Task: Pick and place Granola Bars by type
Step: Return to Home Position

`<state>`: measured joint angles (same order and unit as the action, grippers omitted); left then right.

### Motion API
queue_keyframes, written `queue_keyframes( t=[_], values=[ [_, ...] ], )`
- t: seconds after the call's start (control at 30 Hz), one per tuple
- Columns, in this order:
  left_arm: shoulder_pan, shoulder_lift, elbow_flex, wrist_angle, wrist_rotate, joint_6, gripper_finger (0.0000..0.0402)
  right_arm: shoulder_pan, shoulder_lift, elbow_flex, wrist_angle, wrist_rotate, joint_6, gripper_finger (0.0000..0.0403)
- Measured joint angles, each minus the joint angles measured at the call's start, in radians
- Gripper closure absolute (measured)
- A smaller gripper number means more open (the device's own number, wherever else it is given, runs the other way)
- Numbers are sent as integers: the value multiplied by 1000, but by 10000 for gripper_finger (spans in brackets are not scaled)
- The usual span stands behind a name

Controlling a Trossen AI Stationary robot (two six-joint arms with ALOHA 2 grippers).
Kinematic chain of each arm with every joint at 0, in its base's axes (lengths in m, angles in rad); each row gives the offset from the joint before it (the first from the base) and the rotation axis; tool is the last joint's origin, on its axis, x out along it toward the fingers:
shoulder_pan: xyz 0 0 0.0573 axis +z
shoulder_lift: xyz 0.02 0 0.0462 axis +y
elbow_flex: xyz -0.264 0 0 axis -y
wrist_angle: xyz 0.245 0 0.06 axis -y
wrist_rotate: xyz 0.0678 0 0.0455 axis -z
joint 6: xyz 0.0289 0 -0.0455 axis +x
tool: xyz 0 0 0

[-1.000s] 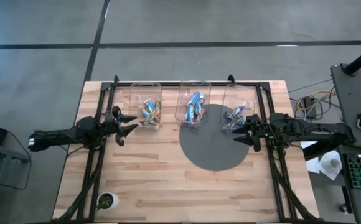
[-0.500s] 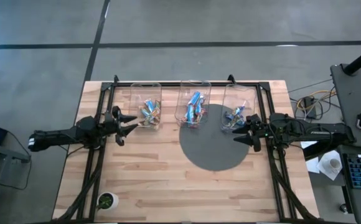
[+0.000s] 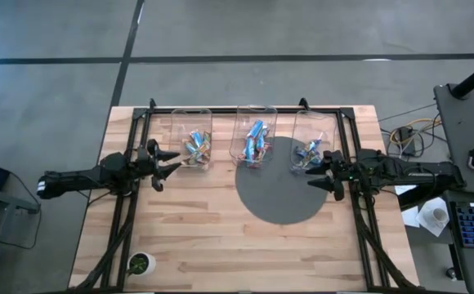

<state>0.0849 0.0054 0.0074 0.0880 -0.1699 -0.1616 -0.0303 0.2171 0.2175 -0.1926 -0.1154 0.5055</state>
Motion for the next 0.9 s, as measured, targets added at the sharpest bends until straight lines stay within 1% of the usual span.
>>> queue_keyframes(
  t=[0.17,0.3,0.33,0.6,0.7,0.9],
  values=[
    [0,0,0,0,0,0,230,0,-123,-80,73,4,-91,170],
    [0,0,0,0,0,0,230,0,-218,-177,200,3,-207,170],
    [0,0,0,-1,0,0,230,0,-217,-206,248,3,-235,170],
    [0,11,0,-12,-5,0,230,27,-218,-209,221,10,-416,170],
    [0,17,0,-14,-7,0,230,39,-215,-209,223,10,-441,170],
    [0,17,0,-15,-7,0,230,39,-207,-209,221,11,-428,170]
  ],
)
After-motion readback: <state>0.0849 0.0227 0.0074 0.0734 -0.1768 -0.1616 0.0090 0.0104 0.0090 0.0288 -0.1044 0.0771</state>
